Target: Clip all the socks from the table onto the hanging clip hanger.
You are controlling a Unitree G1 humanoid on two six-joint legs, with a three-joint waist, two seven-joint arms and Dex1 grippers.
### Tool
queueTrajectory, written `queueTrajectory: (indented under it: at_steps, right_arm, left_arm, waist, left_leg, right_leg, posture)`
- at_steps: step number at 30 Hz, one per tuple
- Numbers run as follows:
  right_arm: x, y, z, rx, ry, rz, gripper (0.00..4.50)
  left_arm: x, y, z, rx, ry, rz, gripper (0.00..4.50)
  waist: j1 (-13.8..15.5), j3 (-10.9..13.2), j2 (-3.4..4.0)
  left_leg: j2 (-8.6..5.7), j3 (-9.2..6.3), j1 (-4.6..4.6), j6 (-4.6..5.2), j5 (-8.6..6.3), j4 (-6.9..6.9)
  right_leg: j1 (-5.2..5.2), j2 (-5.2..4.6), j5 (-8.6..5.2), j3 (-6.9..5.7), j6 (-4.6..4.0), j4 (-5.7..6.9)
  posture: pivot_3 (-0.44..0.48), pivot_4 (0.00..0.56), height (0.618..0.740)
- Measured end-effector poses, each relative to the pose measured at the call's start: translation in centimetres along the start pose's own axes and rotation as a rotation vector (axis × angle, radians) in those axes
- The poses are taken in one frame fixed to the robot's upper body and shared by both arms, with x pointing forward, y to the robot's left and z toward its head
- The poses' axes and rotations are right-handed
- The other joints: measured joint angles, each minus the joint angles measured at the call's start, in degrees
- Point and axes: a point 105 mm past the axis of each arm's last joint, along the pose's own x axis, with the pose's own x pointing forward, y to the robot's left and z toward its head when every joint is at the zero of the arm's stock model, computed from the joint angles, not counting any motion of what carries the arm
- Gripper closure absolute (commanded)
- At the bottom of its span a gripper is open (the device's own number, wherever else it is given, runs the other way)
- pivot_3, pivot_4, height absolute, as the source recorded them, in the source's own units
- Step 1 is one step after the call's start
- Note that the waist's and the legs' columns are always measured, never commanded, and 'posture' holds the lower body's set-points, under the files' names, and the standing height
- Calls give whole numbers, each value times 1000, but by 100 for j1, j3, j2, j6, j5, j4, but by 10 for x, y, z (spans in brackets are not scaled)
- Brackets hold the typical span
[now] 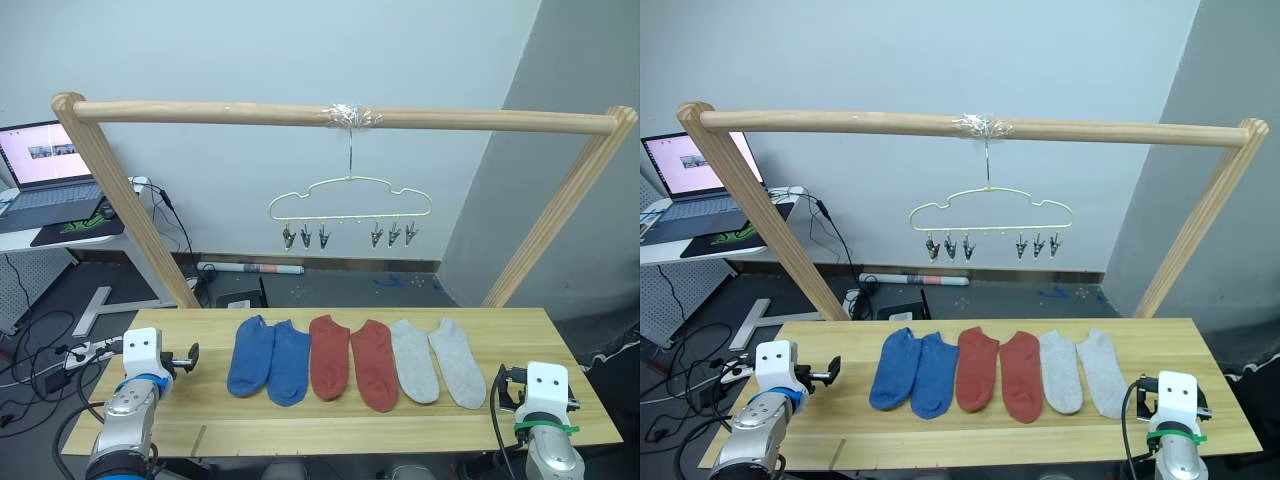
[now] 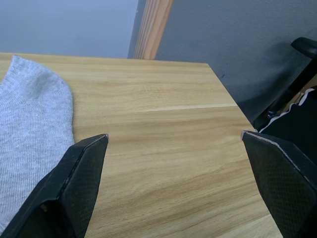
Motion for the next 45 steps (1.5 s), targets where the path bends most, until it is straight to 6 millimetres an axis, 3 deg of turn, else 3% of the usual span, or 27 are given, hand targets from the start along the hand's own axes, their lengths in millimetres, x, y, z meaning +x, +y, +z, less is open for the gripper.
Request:
queueTrajectory:
  at_steps: [19,25,29,32,37,43,45]
  right_arm:
    - [-4,-2,-6,-13,19,-3,0]
    - [-3,0,-3,-34,3,25,0]
    - [-1,8,7,-72,-33,108,0]
    - [3,15,25,-102,-92,178,0]
    - [6,33,71,-109,-225,317,0]
    - [-5,73,116,-98,-326,587,0]
    - [-15,90,143,-81,-395,709,0]
  left_arm:
    - [-1,2,6,-3,-22,9,32]
    - [-24,-9,15,-46,-56,-103,32]
    - [-44,-33,48,-32,-159,-231,32]
    - [-54,-50,76,-14,-255,-324,659]
    - [-58,-84,115,-14,-362,-432,2111]
    - [-51,-121,168,-42,-487,-487,2111]
    - [-46,-130,185,-54,-526,-478,2111]
  waist:
    - [-14,46,32]
    - [-116,85,44]
    - [-139,139,47]
    - [-140,198,69]
    - [-139,254,57]
    - [-138,268,40]
    - [-143,268,41]
  left_leg:
    - [0,1,0,0,0,-2]
    - [2,5,-8,-1,-1,-7]
    - [2,8,-11,0,0,-5]
    - [-1,10,-9,1,0,-2]
    - [-6,24,-12,2,1,4]
    - [-8,31,-27,2,1,4]
    - [-8,31,-25,2,1,6]
  right_leg:
    - [-2,0,-20,2,-34,-1]
    - [-4,-4,-28,7,-38,-3]
    - [-4,-6,-28,9,-38,-2]
    - [-2,-3,-28,19,-38,-1]
    - [-12,10,-19,59,-22,-1]
    - [-24,14,6,69,22,-8]
    - [-23,16,8,72,25,-8]
  posture:
    - [161,33,740]
    - [149,42,740]
    - [155,59,740]
    - [155,64,740]
    - [147,67,740]
    - [122,62,740]
    - [113,61,740]
